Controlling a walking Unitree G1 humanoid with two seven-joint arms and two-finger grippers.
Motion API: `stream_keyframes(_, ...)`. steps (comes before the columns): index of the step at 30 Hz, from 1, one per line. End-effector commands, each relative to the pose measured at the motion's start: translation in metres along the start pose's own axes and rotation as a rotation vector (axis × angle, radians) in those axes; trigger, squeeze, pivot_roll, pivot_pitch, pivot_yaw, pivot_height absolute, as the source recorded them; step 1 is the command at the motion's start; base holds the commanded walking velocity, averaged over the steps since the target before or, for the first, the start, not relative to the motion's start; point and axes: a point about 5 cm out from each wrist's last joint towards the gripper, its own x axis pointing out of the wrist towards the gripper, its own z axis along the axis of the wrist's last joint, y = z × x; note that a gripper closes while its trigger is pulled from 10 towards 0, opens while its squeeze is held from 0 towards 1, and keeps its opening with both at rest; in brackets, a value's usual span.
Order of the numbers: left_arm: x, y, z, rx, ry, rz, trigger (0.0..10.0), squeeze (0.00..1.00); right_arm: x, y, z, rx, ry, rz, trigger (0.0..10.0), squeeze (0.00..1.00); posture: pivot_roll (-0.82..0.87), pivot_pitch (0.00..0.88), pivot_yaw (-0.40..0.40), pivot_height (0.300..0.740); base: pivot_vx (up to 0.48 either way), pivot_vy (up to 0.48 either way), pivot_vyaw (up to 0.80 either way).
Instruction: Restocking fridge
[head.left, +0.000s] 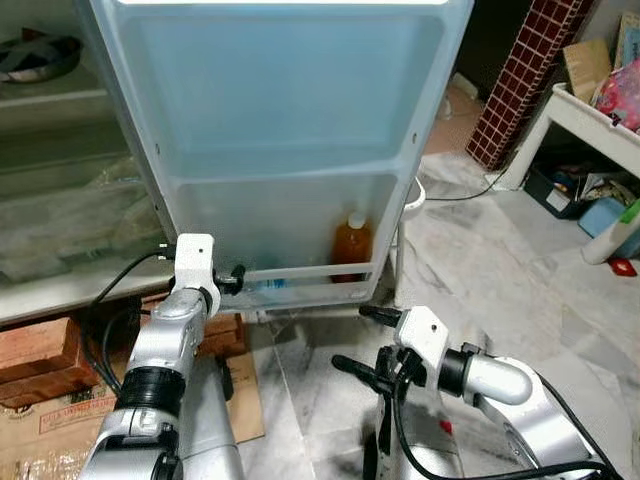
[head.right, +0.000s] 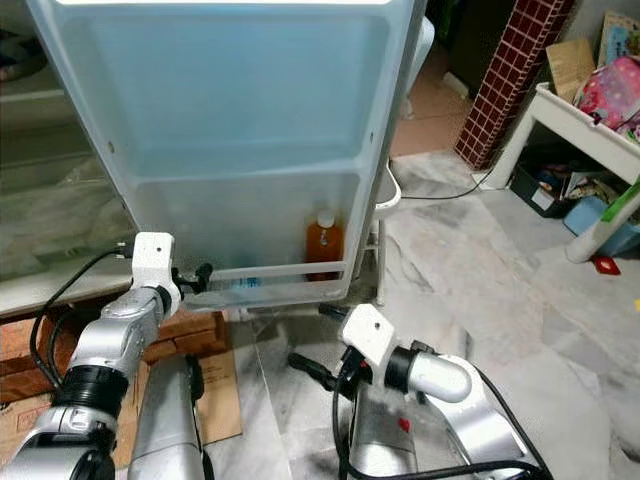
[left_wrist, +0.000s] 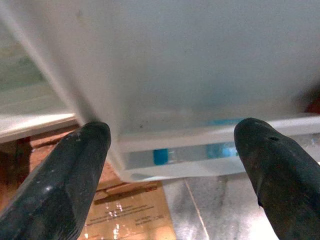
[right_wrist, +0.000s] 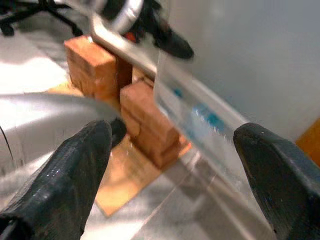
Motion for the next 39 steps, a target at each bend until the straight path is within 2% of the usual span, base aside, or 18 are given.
stream_keyframes(1, 0.005, -0.007, 0.006, 0.001, 0.015, -0.022, 10.0, 0.0, -0.001, 0.006, 0.005, -0.014, -0.007, -0.002, 10.0, 0.0, -0.08, 0.0, -0.001, 0.493, 0.0, 0.0, 0.0)
stream_keyframes(6, 0.011, -0.013, 0.016, -0.016, 0.017, -0.053, 10.0, 0.0, 0.002, 0.012, 0.008, -0.02, -0.021, 0.0, 10.0, 0.0, -0.08, 0.002, 0.004, 0.493, 0.0, 0.0, 0.0)
stream_keyframes(10, 0.018, -0.017, 0.035, -0.074, -0.05, -0.102, 10.0, 0.0, 0.001, 0.014, 0.009, -0.026, -0.021, -0.021, 10.0, 0.0, -0.09, 0.01, 0.009, 0.493, 0.0, 0.0, 0.0)
stream_keyframes(14, 0.019, -0.019, 0.042, -0.072, -0.064, -0.1, 10.0, 0.0, -0.001, 0.009, 0.011, -0.048, -0.028, -0.077, 10.0, 0.0, -0.1, 0.01, 0.015, 0.493, 0.0, 0.0, 0.0)
stream_keyframes(15, 0.018, -0.022, 0.041, -0.072, -0.08, -0.111, 10.0, 0.0, 0.0, -0.001, 0.015, -0.061, -0.053, -0.17, 10.0, 0.0, -0.1, 0.008, 0.016, 0.493, 0.0, 0.0, 0.0)
stream_keyframes(17, 0.017, -0.024, 0.035, -0.064, -0.079, -0.112, 10.0, 0.0, 0.0, -0.008, 0.017, -0.044, -0.072, -0.231, 10.0, 0.0, -0.1, 0.006, 0.016, 0.493, 0.0, 0.0, 0.0)
stream_keyframes(18, 0.015, -0.024, 0.026, -0.06, -0.062, -0.119, 10.0, 0.0, 0.0, -0.01, 0.017, -0.029, -0.079, -0.258, 10.0, 0.0, -0.09, 0.005, 0.014, 0.493, 0.0, 0.0, 0.0)
stream_keyframes(20, 0.014, -0.024, 0.021, -0.06, -0.051, -0.124, 10.0, 0.0, 0.0, -0.012, 0.017, -0.024, -0.082, -0.27, 10.0, 0.0, -0.09, 0.005, 0.014, 0.493, 0.0, 0.0, 0.0)
stream_keyframes(21, 0.008, -0.021, 0.0, -0.049, 0.005, -0.125, 10.0, 0.0, 0.001, -0.012, 0.016, 0.001, -0.083, -0.282, 10.0, 0.0, -0.08, 0.007, 0.01, 0.493, 0.0, 0.0, 0.0)
stream_keyframes(24, 0.004, -0.017, -0.014, -0.054, 0.006, -0.12, 10.0, 0.0, 0.002, -0.01, 0.016, 0.0, -0.081, -0.279, 10.0, 0.0, -0.08, 0.008, 0.008, 0.493, 0.0, 0.0, 0.0)
stream_keyframes(25, -0.005, -0.01, -0.022, -0.06, -0.022, -0.092, 10.0, 0.0, 0.003, -0.009, 0.017, -0.002, -0.091, -0.284, 10.0, 0.0, -0.06, 0.009, 0.003, 0.493, 0.0, 0.0, 0.0)
stream_keyframes(29, -0.016, -0.003, -0.025, -0.063, -0.058, -0.072, 10.0, 0.0, 0.002, -0.011, 0.018, 0.008, -0.107, -0.305, 10.0, 0.0, -0.06, 0.007, 0.001, 0.493, 0.0, 0.0, 0.0)
stream_keyframes(30, -0.025, 0.002, -0.027, -0.08, -0.089, -0.052, 10.0, 0.0, 0.001, -0.013, 0.019, 0.021, -0.118, -0.327, 10.0, 0.0, -0.05, 0.003, -0.001, 0.493, 0.0, 0.0, 0.0)
stream_keyframes(31, -0.025, 0.002, -0.027, -0.08, -0.089, -0.052, 10.0, 0.0, 0.001, -0.013, 0.019, 0.021, -0.118, -0.327, 10.0, 0.0, -0.05, 0.003, -0.001, 0.493, 0.0, 0.0, 0.0)
stream_keyframes(34, -0.04, 0.001, -0.028, -0.078, -0.142, -0.049, 10.0, 0.0, 0.002, -0.016, 0.02, 0.017, -0.124, -0.342, 10.0, 0.0, -0.05, 0.0, -0.004, 0.493, 0.0, 0.0, 0.0)
stream_keyframes(39, -0.04, 0.001, -0.028, -0.078, -0.142, -0.049, 10.0, 0.0, 0.002, -0.016, 0.02, 0.017, -0.124, -0.342, 10.0, 0.0, -0.05, 0.0, -0.004, 0.493, 0.0, 0.0, 0.0)
